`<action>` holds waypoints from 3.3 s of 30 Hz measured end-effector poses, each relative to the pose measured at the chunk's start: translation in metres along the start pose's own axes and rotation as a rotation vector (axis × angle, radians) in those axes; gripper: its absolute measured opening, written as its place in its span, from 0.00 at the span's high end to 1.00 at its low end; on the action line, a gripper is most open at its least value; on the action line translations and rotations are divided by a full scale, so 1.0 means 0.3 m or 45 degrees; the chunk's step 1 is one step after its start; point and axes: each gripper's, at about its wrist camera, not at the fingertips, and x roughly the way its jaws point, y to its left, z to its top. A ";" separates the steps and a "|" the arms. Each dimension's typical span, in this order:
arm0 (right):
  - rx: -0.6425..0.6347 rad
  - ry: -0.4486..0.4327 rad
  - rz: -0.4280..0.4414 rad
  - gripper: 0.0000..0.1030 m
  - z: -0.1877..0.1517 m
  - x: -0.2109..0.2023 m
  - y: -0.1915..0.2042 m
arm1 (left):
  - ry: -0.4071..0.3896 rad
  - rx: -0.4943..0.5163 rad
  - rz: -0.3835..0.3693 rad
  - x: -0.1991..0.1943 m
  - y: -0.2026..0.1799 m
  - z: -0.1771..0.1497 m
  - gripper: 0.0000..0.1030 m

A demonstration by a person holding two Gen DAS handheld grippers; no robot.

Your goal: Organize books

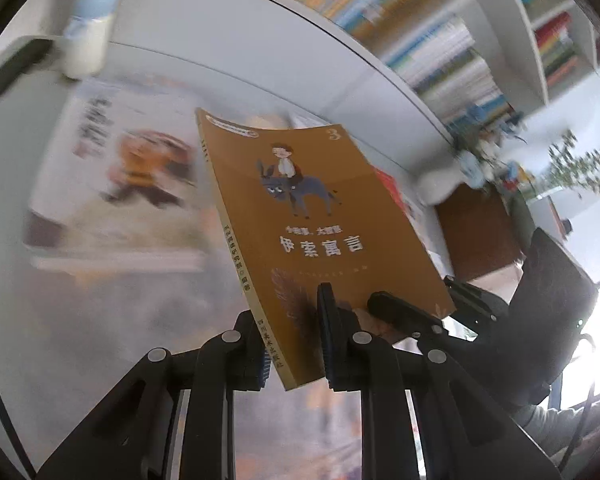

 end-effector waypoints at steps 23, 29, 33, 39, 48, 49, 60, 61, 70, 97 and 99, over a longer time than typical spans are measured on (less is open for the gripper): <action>0.048 0.275 0.025 0.72 0.294 0.672 0.153 | -0.115 -0.340 0.052 -0.003 0.622 0.164 0.77; 0.112 0.280 0.084 0.67 0.278 0.678 0.142 | -0.176 -0.361 0.140 -0.076 0.613 0.135 0.75; 0.124 0.293 0.091 0.64 0.253 0.648 0.132 | -0.196 -0.265 0.205 -0.129 0.503 0.136 0.70; 0.278 0.323 0.034 0.61 0.078 0.471 -0.027 | -0.167 -0.132 0.210 -0.108 0.309 0.143 0.70; 0.750 0.302 -0.150 0.58 -0.375 0.016 -0.454 | 0.072 0.102 0.126 0.228 -0.179 0.020 0.70; 0.784 0.297 -0.172 0.58 -0.410 -0.027 -0.493 | 0.111 0.121 0.103 0.276 -0.234 0.001 0.70; 1.088 0.073 -0.613 0.46 -0.818 -0.623 -1.040 | 0.464 0.438 -0.140 0.863 -0.961 -0.235 0.69; 1.104 0.063 -0.626 0.46 -0.848 -0.647 -1.081 | 0.478 0.456 -0.146 0.899 -1.001 -0.250 0.69; 1.245 0.034 -0.517 0.46 -0.968 -0.665 -1.312 | 0.578 0.446 -0.085 1.140 -1.133 -0.304 0.70; 0.863 0.248 -0.216 0.45 -0.888 -0.523 -0.969 | 0.637 0.442 0.030 0.915 -0.890 -0.429 0.69; 0.939 0.212 -0.206 0.45 -0.896 -0.519 -1.016 | 0.599 0.438 0.047 0.917 -0.890 -0.426 0.69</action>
